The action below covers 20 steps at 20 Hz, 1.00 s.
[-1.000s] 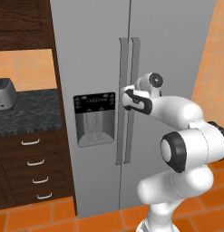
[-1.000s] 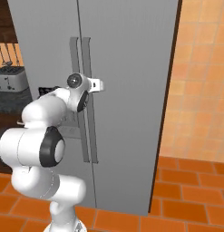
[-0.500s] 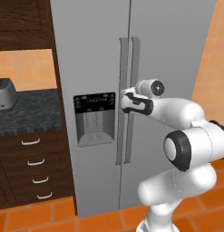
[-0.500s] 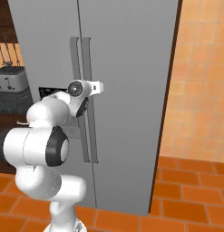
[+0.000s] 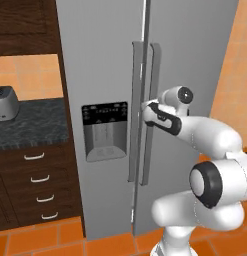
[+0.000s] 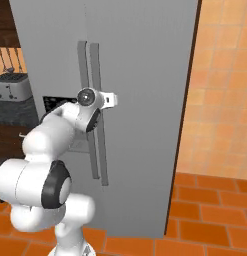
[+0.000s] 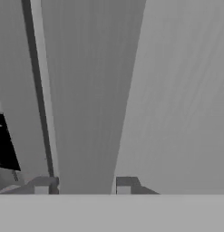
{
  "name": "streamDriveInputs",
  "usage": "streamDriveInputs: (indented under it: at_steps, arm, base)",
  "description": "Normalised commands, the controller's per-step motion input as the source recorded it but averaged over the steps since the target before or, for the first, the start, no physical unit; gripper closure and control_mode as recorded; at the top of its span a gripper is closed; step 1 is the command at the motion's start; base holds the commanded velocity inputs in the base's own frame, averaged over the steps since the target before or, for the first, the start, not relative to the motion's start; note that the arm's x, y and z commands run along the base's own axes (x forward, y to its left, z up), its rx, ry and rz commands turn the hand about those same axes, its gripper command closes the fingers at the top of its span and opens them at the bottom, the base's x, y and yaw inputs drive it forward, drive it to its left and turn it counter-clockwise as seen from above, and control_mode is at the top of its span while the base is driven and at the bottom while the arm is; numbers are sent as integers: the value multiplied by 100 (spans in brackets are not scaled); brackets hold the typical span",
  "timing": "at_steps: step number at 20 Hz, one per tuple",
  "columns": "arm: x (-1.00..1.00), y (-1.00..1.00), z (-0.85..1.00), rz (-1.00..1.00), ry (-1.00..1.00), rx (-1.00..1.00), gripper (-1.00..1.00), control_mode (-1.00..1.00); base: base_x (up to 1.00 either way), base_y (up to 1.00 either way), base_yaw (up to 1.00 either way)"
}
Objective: Take the strawberry from the fridge and place it on top of the pancake, located on the dining counter.
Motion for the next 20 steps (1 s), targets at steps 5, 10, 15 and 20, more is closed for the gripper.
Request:
streamDriveInputs:
  at_steps: [5,10,15,20]
  arm:
    - [-81,-81,-1,0,40,0,100,-100]
    - [-84,-100,-36,0,27,2,100,-100]
    - [-36,-38,-10,1,23,0,100,-100]
    - [-34,79,3,0,5,-21,-100,-100]
  base:
    - [0,0,0]
    - [0,0,0]
    - [0,0,0]
    - [0,0,0]
